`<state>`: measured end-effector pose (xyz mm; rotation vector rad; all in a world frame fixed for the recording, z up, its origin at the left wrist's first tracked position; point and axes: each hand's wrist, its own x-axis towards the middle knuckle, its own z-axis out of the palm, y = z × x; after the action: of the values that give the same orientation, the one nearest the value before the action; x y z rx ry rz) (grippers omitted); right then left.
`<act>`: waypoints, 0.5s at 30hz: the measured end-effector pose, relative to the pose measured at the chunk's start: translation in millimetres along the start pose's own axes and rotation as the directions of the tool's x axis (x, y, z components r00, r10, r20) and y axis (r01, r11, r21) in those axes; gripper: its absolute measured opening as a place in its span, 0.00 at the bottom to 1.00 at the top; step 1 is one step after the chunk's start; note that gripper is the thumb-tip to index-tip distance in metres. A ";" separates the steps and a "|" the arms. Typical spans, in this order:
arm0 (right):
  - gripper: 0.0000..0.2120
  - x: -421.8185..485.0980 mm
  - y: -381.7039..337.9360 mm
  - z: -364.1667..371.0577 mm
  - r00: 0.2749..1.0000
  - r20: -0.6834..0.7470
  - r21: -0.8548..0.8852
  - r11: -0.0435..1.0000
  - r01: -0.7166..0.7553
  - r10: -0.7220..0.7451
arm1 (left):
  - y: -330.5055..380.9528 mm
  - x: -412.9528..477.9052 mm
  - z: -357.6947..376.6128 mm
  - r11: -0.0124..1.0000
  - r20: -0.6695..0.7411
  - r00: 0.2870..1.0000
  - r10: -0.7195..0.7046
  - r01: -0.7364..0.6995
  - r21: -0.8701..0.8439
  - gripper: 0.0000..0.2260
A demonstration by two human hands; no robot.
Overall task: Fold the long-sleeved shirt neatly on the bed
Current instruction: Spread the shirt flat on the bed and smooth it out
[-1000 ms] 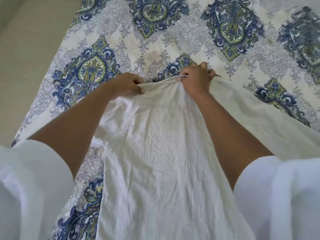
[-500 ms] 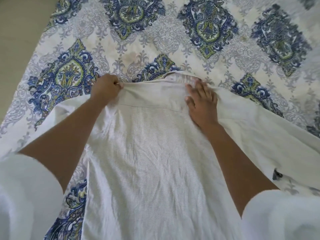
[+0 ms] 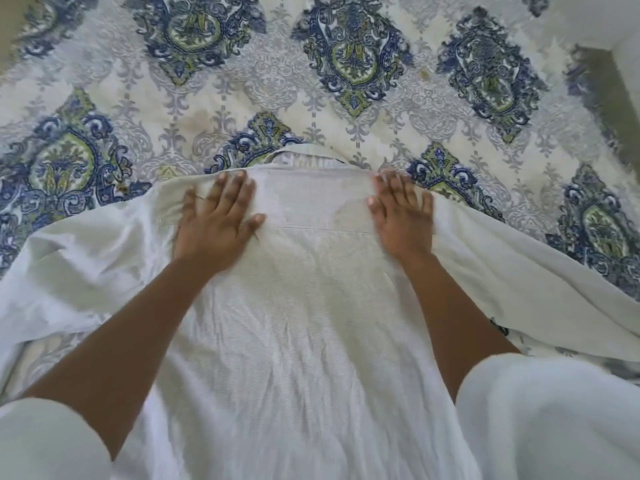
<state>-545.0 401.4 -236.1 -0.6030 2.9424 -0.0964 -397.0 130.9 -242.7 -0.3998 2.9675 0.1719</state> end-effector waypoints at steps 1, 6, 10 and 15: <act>0.25 3.1 2.9 -6.7 0.995 0.016 0.016 0.995 -0.097 0.097 | 4.9 -1.7 -4.6 0.998 0.007 0.999 -0.045 0.046 -0.037 0.29; 0.25 -56.3 -68.1 -11.3 0.995 -0.064 0.140 0.986 0.091 -0.082 | 83.7 -51.0 -3.6 0.975 -0.069 0.988 0.138 -0.147 -0.166 0.28; 0.25 -123.2 -62.3 14.0 0.979 0.039 0.077 0.978 0.195 -0.198 | 71.6 -84.3 23.7 0.990 -0.040 0.996 0.078 -0.082 -0.113 0.27; 0.26 -118.4 11.3 4.9 0.965 0.002 0.004 0.965 -0.263 0.263 | 42.3 -107.5 10.3 0.960 -0.003 0.969 -0.249 0.246 -0.135 0.29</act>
<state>-440.9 458.4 -227.7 -0.2056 2.9876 -0.0737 -304.5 200.1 -232.1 -0.7888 2.8999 0.3411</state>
